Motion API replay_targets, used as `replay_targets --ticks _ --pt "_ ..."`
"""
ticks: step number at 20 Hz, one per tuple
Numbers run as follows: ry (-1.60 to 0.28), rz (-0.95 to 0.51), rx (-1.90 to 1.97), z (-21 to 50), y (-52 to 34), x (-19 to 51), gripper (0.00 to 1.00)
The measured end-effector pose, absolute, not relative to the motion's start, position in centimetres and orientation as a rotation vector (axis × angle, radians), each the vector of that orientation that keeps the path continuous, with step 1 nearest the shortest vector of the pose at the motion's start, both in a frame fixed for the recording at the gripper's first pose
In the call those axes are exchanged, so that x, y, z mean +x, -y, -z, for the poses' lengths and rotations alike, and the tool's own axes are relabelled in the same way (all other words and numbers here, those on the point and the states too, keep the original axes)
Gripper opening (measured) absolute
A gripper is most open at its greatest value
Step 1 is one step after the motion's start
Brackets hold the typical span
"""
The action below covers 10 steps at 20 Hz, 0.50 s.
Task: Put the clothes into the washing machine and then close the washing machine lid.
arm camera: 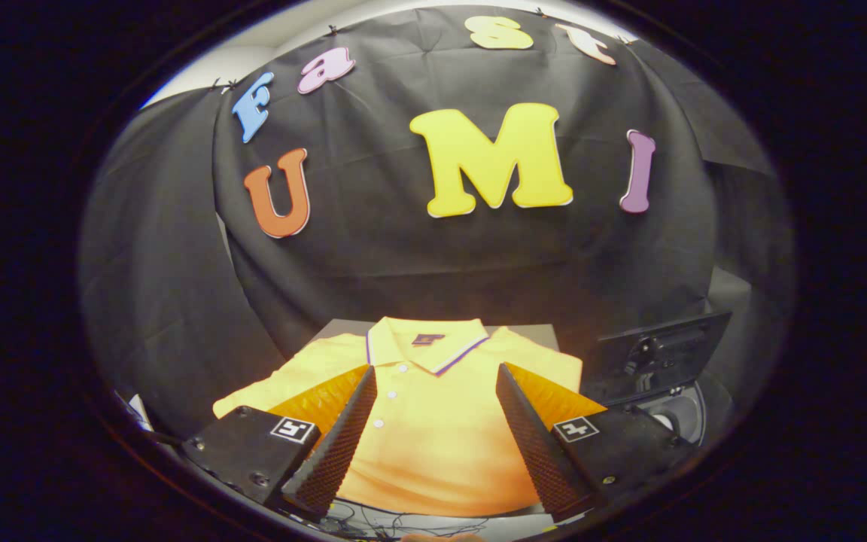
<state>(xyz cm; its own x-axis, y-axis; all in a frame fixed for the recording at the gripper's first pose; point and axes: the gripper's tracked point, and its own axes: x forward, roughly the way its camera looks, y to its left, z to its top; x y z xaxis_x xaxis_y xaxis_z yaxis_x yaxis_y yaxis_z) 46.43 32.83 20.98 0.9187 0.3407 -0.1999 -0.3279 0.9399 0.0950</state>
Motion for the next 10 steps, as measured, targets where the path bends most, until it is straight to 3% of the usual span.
replay_targets --ticks 10 --pt "-0.422 -0.291 0.059 -15.0 -37.6 51.3 1.0"
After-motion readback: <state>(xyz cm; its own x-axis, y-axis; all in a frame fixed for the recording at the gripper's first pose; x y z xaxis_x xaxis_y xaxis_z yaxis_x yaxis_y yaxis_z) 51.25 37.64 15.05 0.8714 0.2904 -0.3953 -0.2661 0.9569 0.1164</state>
